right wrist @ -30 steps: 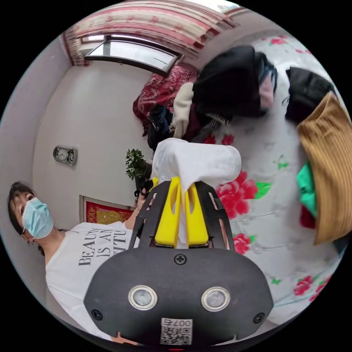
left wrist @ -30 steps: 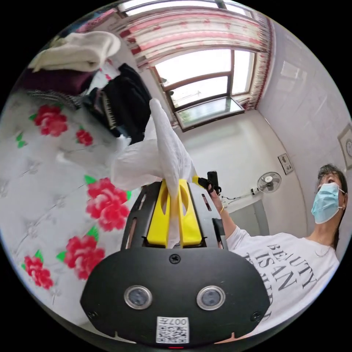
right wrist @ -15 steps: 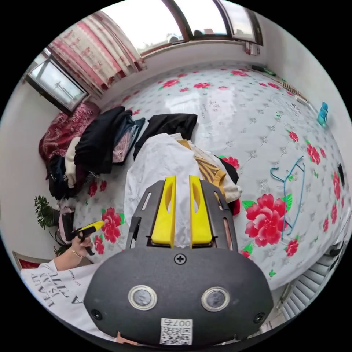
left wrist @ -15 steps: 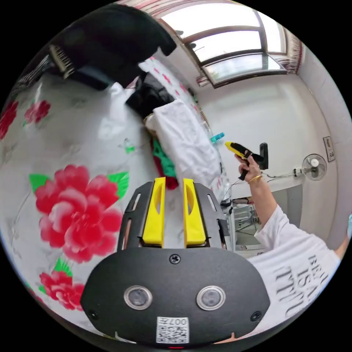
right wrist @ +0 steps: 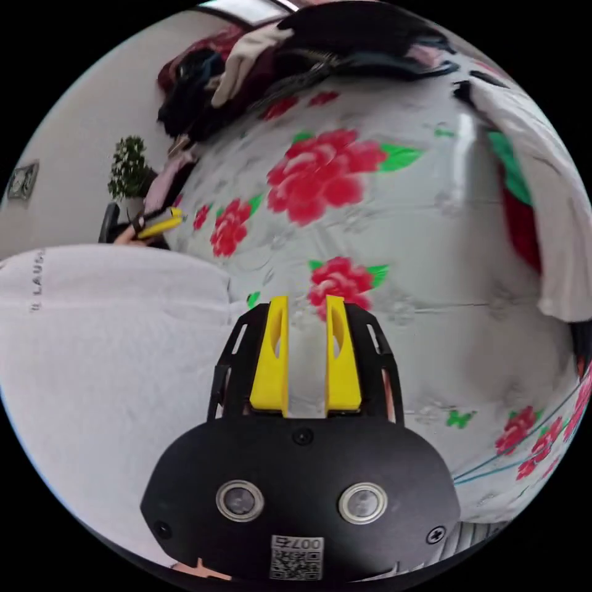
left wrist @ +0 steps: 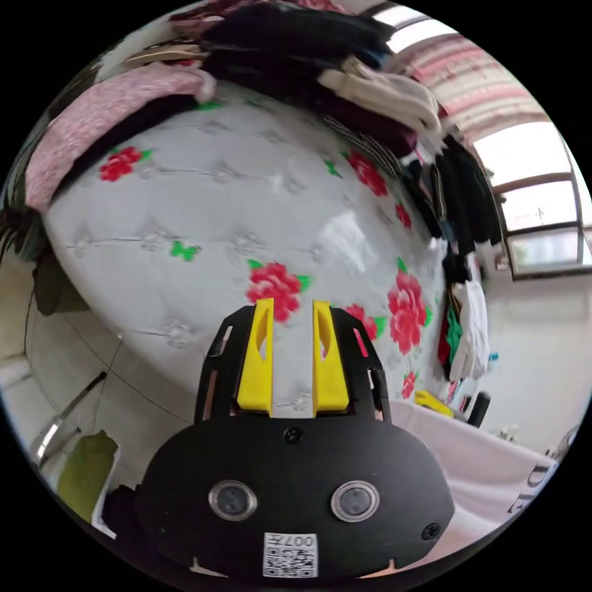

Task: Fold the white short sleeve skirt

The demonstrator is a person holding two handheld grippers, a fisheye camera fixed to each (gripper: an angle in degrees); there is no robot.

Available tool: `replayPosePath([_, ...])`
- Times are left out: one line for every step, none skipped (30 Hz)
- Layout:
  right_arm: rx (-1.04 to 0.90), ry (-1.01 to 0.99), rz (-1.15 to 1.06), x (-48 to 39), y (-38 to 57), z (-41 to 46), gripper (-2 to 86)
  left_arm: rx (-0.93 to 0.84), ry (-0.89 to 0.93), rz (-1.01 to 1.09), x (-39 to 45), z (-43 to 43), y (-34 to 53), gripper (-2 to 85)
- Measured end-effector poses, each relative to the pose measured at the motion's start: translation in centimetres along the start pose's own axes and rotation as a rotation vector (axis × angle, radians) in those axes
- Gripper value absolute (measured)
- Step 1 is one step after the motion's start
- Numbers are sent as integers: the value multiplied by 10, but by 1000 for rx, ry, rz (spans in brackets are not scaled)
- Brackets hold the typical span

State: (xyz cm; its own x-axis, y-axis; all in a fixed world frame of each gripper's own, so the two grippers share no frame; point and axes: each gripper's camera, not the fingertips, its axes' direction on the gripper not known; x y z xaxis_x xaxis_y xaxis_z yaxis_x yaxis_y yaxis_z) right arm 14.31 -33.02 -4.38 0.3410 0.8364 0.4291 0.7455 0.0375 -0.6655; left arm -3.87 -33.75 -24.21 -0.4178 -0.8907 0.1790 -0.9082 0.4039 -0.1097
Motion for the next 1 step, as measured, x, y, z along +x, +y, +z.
replayPosePath([-52, 22, -36, -20, -6, 20, 62, 43, -3, -38, -13, -11, -5, 98])
